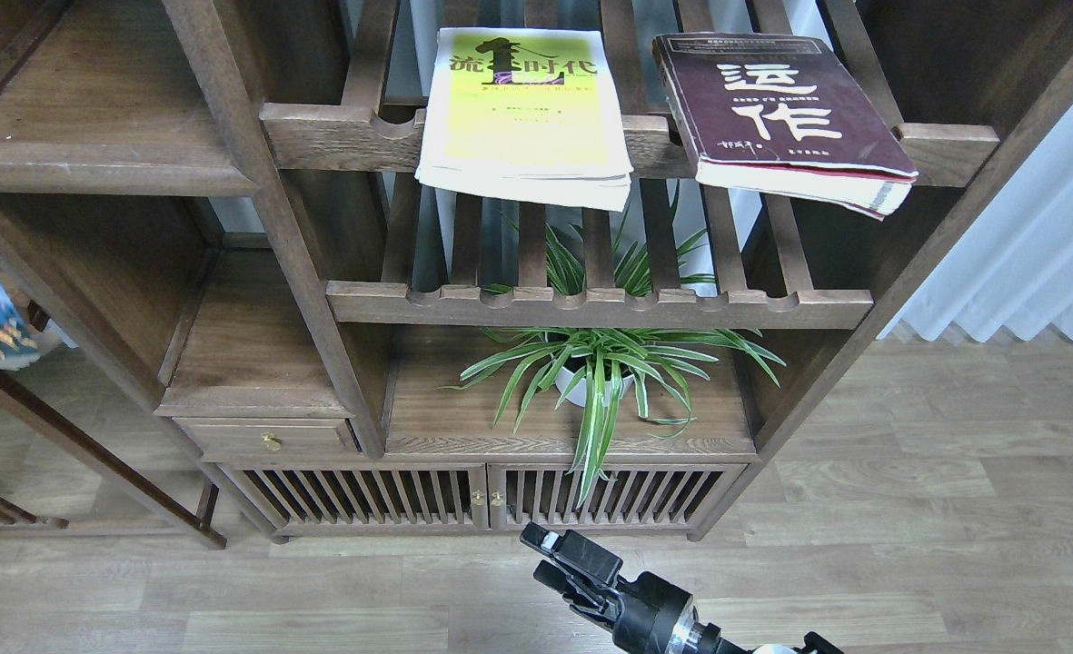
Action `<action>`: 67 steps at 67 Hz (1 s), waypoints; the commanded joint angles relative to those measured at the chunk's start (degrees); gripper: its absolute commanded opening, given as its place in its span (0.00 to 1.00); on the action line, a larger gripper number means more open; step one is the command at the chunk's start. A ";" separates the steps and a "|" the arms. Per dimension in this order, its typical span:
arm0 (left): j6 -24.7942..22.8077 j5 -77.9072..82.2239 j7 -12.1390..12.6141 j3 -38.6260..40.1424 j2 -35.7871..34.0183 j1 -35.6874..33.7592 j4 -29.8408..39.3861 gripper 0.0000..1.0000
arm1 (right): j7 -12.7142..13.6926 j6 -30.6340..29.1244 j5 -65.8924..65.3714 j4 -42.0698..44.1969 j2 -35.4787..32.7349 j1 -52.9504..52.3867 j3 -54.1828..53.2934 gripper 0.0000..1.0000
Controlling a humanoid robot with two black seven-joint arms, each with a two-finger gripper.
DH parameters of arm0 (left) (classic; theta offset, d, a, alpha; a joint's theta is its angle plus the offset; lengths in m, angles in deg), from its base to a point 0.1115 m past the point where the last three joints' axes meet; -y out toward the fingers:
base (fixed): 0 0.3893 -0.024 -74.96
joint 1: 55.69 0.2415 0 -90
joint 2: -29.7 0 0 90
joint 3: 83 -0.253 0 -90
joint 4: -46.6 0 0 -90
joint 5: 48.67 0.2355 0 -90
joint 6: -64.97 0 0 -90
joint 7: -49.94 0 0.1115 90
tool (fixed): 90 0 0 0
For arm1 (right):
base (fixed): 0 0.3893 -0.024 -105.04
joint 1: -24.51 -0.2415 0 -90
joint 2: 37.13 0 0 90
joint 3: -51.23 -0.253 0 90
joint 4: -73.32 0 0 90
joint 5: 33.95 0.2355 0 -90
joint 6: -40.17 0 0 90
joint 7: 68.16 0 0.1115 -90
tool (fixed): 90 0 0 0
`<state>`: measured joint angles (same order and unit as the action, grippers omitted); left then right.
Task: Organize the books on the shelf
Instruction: 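Carry the blue book with the left gripper up to the upper shelf section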
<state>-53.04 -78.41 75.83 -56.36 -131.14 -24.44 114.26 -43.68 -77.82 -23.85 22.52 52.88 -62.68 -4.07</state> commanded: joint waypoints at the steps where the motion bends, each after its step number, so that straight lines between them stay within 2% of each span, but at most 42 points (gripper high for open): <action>1: 0.01 0.91 1.53 0.17 6.32 -3.12 -1.39 0.01 | -0.05 0.00 0.00 0.00 -0.01 0.00 0.01 1.00; 14: 0.01 4.78 1.53 0.61 12.57 -5.14 -4.11 0.01 | -0.05 0.00 0.00 0.00 -0.01 0.18 -0.16 1.00; 32: 0.01 4.87 2.11 -0.45 12.22 -11.56 -10.88 0.01 | -0.05 0.00 0.00 0.08 -0.01 0.79 -0.34 1.00; 46: 0.01 5.04 2.11 -0.36 12.05 -13.67 -12.29 0.01 | -0.05 0.00 0.00 0.08 -0.01 0.79 -0.16 1.00; 67: 0.01 4.96 2.11 0.61 16.61 -16.93 -26.61 0.01 | -0.05 0.00 0.09 0.08 -0.01 1.32 -0.16 1.00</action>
<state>-53.02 -73.37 77.95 -55.77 -116.95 -40.27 92.68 -43.68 -77.82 -23.81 22.61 52.87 -61.56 -4.23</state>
